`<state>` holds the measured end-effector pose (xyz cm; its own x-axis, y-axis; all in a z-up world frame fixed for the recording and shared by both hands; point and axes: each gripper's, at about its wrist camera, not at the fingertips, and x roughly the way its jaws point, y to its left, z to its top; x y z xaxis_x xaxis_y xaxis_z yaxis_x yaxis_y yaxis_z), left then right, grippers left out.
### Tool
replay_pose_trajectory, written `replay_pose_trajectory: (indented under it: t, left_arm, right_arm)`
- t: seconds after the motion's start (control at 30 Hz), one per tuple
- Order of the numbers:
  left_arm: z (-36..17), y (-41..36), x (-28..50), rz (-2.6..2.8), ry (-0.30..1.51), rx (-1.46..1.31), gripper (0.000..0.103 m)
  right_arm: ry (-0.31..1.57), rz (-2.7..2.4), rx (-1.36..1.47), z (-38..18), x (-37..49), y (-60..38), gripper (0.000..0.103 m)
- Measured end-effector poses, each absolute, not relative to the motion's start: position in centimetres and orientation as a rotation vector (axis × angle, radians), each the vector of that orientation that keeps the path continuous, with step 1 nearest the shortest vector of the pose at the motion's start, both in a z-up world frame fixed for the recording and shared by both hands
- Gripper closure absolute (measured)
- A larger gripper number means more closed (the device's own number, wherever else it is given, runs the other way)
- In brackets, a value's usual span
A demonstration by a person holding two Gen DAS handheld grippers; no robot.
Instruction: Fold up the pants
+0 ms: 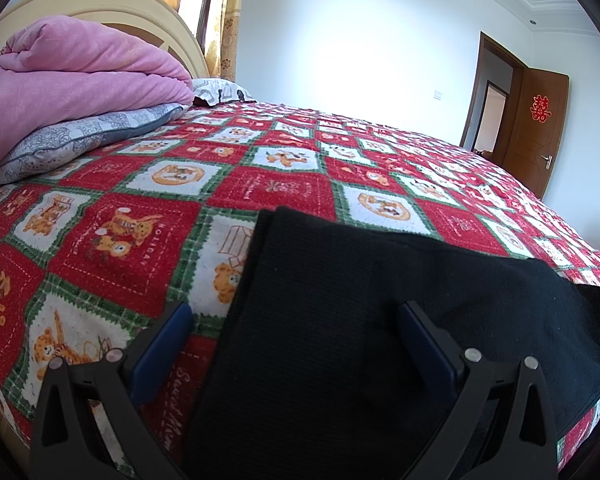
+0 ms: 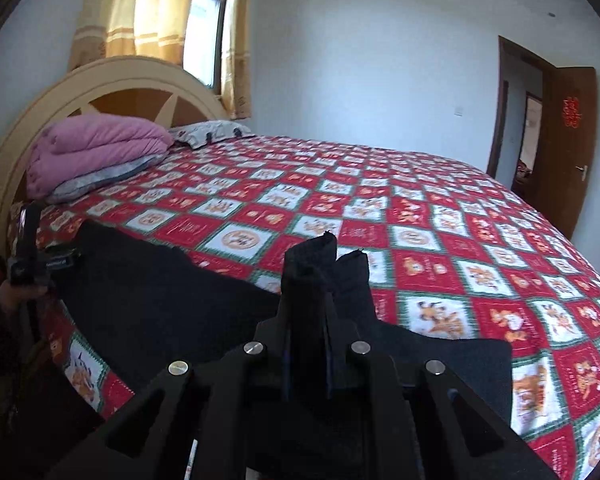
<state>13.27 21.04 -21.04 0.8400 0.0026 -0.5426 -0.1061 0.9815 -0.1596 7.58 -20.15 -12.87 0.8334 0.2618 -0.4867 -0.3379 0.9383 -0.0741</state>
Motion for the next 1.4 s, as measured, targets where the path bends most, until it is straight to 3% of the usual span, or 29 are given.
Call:
replay_pose_trajectory:
  t: [0.93, 1.0, 1.07, 1.1, 1.4]
  left_arm:
    - [-21.1, 21.0, 13.2, 0.059, 0.57, -0.187, 0.0]
    - [-21.1, 21.0, 13.3, 0.059, 0.57, -0.186, 0.0]
    - [-21.1, 21.0, 13.2, 0.059, 0.569, -0.187, 0.0]
    - [-21.1, 21.0, 13.2, 0.059, 0.569, -0.186, 0.0]
    - [-21.0, 20.9, 13.2, 0.059, 0.573, -0.188, 0.0]
  right_arm:
    - [0.602, 0.399, -0.574, -21.0, 6.7, -11.9, 0.088]
    - [0.595, 0.406, -0.6, -20.9, 6.4, -11.9, 0.083]
    - [0.601, 0.459, -0.58, -20.3, 5.9, -12.2, 0.059]
    - [0.6, 0.485, -0.556, -19.8, 5.6, -12.4, 0.054]
    - [0.605, 0.483, -0.235, -15.7, 8.7, -15.4, 0.051]
